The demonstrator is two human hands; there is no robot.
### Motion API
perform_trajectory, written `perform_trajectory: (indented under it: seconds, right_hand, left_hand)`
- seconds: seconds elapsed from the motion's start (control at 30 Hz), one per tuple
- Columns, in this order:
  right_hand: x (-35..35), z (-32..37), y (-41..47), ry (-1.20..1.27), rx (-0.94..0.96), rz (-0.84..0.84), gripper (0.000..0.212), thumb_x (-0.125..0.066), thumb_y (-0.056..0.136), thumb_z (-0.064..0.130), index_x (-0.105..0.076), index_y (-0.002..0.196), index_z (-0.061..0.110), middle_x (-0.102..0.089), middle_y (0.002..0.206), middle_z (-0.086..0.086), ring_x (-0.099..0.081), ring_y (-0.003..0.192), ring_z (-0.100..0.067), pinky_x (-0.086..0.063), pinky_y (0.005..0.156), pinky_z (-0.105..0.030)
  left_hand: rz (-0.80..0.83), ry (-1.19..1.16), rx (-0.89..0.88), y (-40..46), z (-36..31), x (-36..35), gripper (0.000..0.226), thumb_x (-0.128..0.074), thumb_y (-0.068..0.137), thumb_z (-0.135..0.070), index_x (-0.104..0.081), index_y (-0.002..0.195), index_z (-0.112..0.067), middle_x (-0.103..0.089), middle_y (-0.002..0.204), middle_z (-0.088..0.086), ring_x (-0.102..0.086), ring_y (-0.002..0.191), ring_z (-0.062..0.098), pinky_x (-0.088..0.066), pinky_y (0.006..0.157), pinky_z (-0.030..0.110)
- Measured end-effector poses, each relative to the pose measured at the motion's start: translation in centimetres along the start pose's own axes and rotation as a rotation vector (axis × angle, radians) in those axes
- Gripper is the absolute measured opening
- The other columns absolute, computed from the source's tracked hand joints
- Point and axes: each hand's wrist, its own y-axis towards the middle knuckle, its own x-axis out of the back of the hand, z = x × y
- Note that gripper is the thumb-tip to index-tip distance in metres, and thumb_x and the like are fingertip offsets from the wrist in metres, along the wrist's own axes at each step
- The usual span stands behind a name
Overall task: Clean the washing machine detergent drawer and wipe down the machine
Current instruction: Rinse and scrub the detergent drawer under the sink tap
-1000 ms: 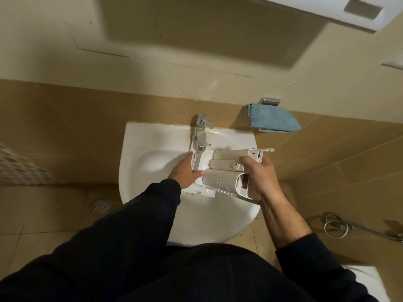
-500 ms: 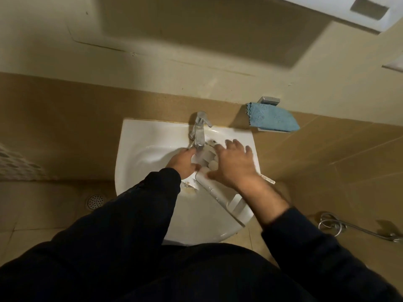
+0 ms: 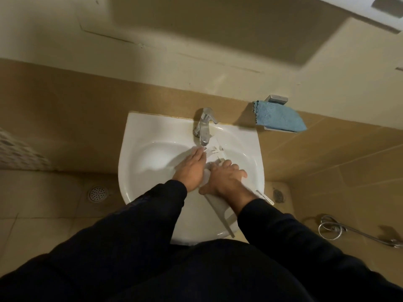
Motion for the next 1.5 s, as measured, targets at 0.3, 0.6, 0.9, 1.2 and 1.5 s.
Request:
perform_trajectory:
  seconds: [0.3,0.6,0.9,1.2,1.5]
  right_hand:
    - [1.2,-1.6,0.4,0.294,-0.060,-0.019,0.107,-0.068,0.060,0.076,-0.036,0.145,0.018,-0.047,0.137,-0.013,-0.046,0.126,-0.035,-0.040,0.101,-0.046]
    - [1.6,-0.9,0.2,0.378,-0.024,0.021,0.096,-0.061,0.033,0.072,-0.060,0.118,0.028,-0.064,0.112,-0.004,-0.059,0.103,-0.030,-0.049,0.089,-0.043]
    - [1.6,-3.4,-0.1,0.714,-0.037,0.041,0.069,-0.066,0.046,0.066,-0.059,0.105,0.032,-0.066,0.101,-0.001,-0.063,0.093,-0.027,-0.053,0.086,-0.041]
    - [1.7,-4.6,-0.9,1.269,0.033,0.397,0.059,-0.083,0.059,0.047,-0.073,0.105,0.012,-0.073,0.093,-0.007,-0.066,0.083,-0.021,-0.048,0.079,-0.034]
    - [2.0,-7.2,-2.0,1.427,-0.052,0.335,0.041,-0.079,0.074,0.043,-0.071,0.098,0.011,-0.070,0.075,-0.011,-0.065,0.063,-0.026,-0.049,0.056,-0.026]
  left_hand:
    - [0.078,0.094,-0.105,-0.3,2.1,1.8,0.057,-0.027,0.107,-0.030,-0.006,0.157,-0.011,-0.001,0.165,0.003,0.000,0.152,0.014,-0.004,0.123,0.031]
    - [0.065,0.107,-0.123,-0.6,1.9,2.2,0.065,-0.038,0.099,-0.008,-0.009,0.157,-0.014,-0.003,0.165,0.002,-0.001,0.152,0.014,-0.005,0.123,0.030]
    - [0.035,0.097,-0.027,-1.5,3.2,2.1,0.066,-0.040,0.100,-0.011,-0.007,0.157,-0.014,0.002,0.165,0.005,0.004,0.152,0.016,-0.008,0.122,0.030]
    - [-0.033,0.239,0.062,-1.1,4.0,0.9,0.081,-0.048,0.092,-0.004,-0.004,0.157,-0.024,0.013,0.164,0.004,0.003,0.152,0.028,-0.020,0.120,0.045]
    - [0.151,0.214,0.098,-1.4,4.4,0.6,0.068,-0.043,0.096,-0.008,-0.017,0.155,-0.030,0.004,0.165,0.009,-0.002,0.152,0.025,-0.020,0.120,0.043]
